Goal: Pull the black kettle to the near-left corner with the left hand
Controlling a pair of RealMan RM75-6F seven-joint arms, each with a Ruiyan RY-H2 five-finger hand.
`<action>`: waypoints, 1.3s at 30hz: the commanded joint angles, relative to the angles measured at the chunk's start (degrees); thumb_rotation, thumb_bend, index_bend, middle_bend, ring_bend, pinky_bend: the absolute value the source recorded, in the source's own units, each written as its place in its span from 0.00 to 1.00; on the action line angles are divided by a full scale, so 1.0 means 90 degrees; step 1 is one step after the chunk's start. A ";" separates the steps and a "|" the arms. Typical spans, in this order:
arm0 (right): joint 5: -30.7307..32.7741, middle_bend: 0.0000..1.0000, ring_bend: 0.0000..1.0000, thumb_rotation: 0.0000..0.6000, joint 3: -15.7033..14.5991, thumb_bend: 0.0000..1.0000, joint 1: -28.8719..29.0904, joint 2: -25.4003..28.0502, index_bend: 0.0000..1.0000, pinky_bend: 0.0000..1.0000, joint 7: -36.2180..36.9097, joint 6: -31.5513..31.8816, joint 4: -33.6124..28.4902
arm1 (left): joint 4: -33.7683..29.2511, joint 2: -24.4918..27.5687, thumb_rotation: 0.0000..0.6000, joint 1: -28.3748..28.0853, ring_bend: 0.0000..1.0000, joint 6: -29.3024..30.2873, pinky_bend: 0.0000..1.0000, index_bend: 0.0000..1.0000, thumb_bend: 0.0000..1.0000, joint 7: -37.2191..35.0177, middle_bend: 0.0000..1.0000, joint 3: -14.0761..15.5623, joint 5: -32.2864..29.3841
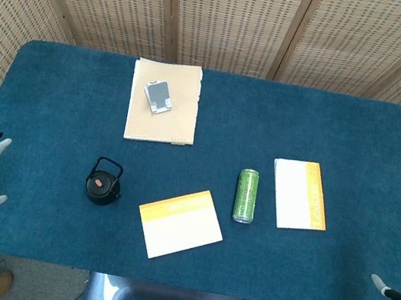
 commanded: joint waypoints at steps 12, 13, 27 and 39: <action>-0.0016 0.00 0.00 1.00 0.0027 0.00 -0.0036 0.0096 0.00 0.00 0.0264 0.0058 -0.0008 | -0.0229 0.0087 1.00 -0.0878 0.00 -0.1281 0.00 0.00 0.00 -0.0645 0.00 -0.0189 0.0242; -0.0018 0.00 0.00 1.00 0.0029 0.00 -0.0041 0.0108 0.00 0.00 0.0288 0.0067 -0.0011 | -0.0281 0.0136 1.00 -0.1202 0.00 -0.1764 0.00 0.00 0.00 -0.0792 0.00 -0.0249 0.0254; 0.0068 0.00 0.00 1.00 0.0063 0.00 -0.0030 0.0149 0.00 0.00 0.0455 0.0001 0.0045 | 0.0159 -0.0700 1.00 -0.3176 0.00 -0.4362 0.00 0.00 0.00 -0.1020 0.00 -0.0921 -0.0785; 0.0109 0.00 0.00 1.00 0.0089 0.00 -0.0032 0.0185 0.00 0.00 0.0580 -0.0014 0.0074 | 0.0379 -0.0926 1.00 -0.3738 0.11 -0.5271 0.00 0.04 0.00 -0.0922 0.06 -0.0835 -0.1594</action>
